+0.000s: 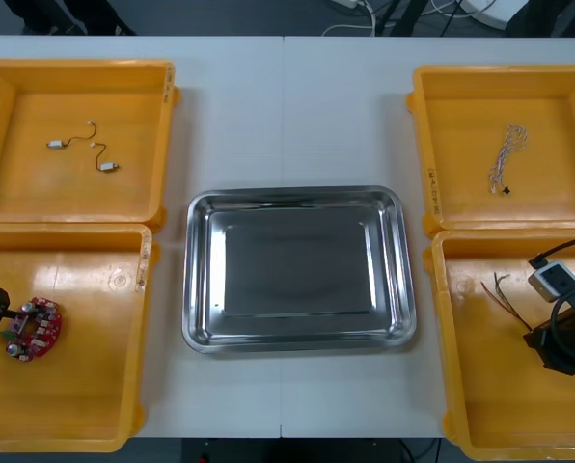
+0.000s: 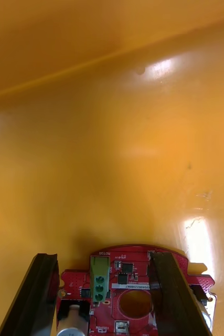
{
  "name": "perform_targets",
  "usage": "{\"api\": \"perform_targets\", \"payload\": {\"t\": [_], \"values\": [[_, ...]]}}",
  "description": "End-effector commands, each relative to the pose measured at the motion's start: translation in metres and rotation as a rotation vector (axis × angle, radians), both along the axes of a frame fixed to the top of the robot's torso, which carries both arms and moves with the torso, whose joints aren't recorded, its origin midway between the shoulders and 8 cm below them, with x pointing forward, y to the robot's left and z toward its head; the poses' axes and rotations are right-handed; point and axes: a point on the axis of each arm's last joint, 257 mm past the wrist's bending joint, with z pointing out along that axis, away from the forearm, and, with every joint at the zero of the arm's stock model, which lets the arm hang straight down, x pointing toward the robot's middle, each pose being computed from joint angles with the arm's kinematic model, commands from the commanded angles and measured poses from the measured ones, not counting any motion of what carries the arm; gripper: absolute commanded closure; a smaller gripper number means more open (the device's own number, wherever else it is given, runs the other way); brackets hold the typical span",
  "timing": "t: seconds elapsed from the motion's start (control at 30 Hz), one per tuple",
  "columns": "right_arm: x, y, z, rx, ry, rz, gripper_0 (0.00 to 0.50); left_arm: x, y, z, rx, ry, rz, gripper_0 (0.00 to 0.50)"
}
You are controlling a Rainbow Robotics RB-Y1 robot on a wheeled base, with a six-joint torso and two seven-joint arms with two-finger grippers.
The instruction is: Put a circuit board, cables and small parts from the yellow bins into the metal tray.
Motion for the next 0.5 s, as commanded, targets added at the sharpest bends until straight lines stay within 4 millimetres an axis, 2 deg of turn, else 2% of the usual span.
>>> {"api": "perform_targets", "payload": {"t": [0.03,0.27,0.33,0.4,0.43,0.47,0.5], "values": [[-0.011,-0.001,-0.01,-0.029,0.022,0.031,0.0,-0.007,-0.007,-0.008,0.023,0.01,-0.052,0.0],[-0.014,-0.001,-0.02,-0.01,0.037,0.011,0.0,-0.006,-0.013,-0.012,0.011,0.003,-0.049,0.0],[-0.014,-0.001,-0.021,-0.013,0.036,0.011,0.0,-0.006,-0.013,-0.012,0.011,0.003,-0.049,0.03],[-0.014,-0.001,-0.021,-0.016,0.036,0.012,0.0,-0.006,-0.013,-0.012,0.011,0.004,-0.049,0.141],[-0.015,-0.001,-0.023,-0.017,0.037,0.01,0.0,-0.006,-0.012,-0.012,0.012,0.002,-0.049,0.248],[-0.015,-0.001,-0.022,-0.017,0.036,0.01,0.0,-0.006,-0.012,-0.012,0.011,0.002,-0.047,0.294],[-0.014,-0.001,-0.023,-0.015,0.035,0.007,0.0,-0.006,-0.012,-0.012,0.011,0.001,-0.047,0.391]]}}
